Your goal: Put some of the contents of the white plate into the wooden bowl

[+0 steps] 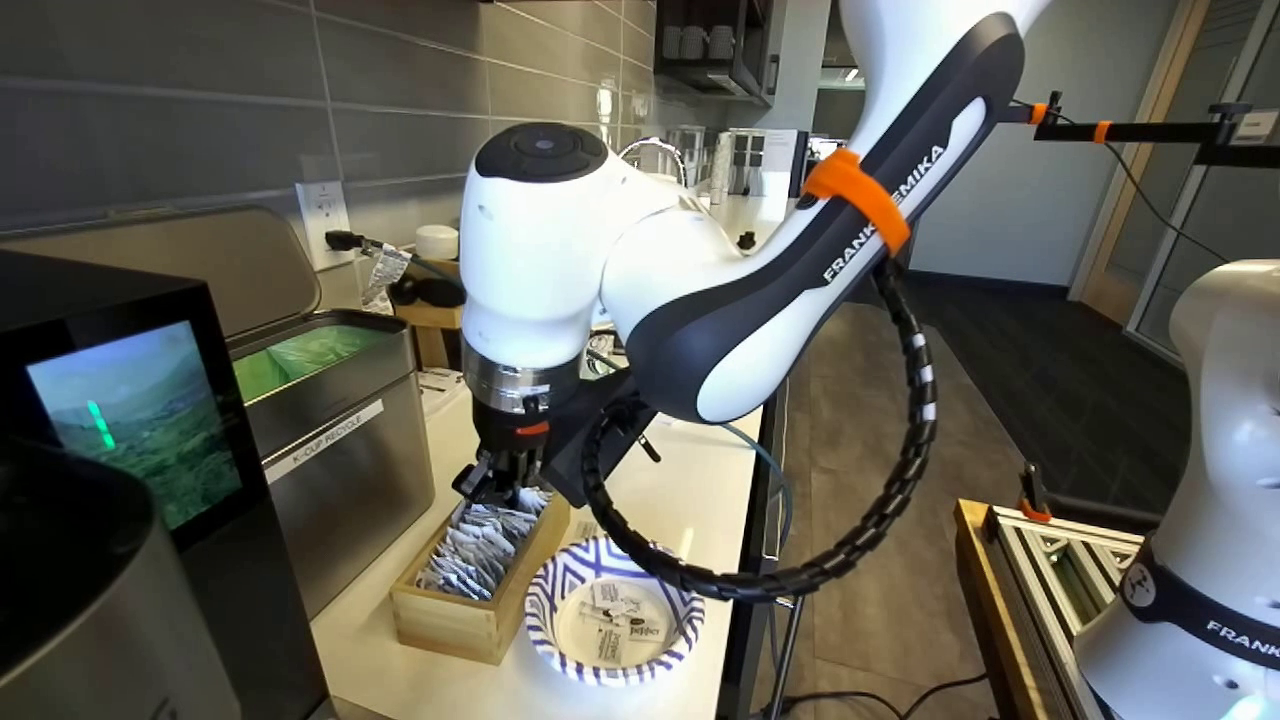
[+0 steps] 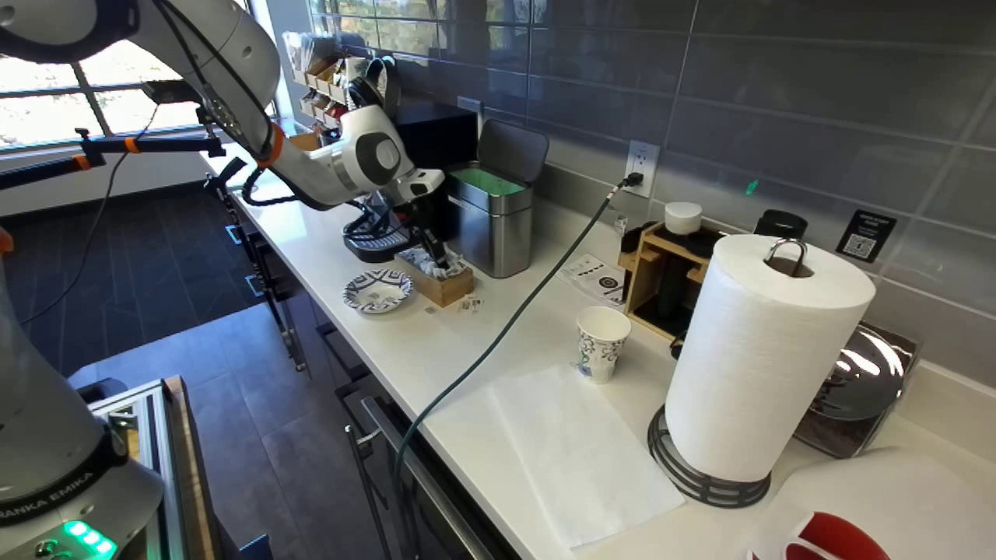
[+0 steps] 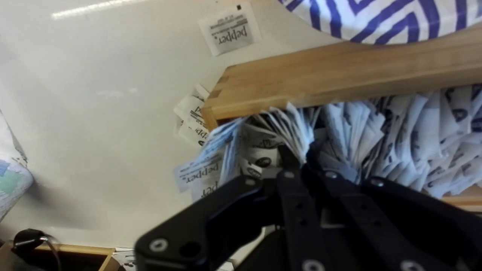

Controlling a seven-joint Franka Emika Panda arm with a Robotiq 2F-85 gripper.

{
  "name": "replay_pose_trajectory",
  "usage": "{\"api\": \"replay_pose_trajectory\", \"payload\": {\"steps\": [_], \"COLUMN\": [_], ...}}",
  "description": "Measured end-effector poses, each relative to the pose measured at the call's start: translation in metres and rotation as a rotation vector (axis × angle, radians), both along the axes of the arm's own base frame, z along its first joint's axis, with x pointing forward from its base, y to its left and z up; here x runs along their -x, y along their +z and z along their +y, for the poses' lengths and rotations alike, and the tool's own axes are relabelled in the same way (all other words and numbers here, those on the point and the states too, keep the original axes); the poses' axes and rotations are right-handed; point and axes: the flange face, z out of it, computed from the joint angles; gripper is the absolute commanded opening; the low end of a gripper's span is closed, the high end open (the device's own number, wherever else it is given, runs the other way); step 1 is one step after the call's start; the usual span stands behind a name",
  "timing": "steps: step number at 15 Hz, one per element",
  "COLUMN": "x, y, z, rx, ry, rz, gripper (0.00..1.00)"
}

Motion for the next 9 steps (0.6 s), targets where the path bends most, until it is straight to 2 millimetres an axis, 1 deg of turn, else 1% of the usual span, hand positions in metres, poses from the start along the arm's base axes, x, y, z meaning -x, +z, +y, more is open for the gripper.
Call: {"api": "replay_pose_trajectory", "payload": {"steps": [1, 2, 6, 9], "x": [-0.0003, -0.0006, -0.0012, -0.0017], "y": [-0.0007, -0.0013, -0.0033, 0.0015], "z": [0.0000, 0.0000, -0.0018, -0.0050], "rx": [0.001, 0.001, -0.007, -0.033], "ry": [0.002, 0.003, -0.004, -0.026], "rz": [0.001, 0.003, 0.012, 0.021], "gripper": [0.32, 0.38, 0.68, 0.90]}}
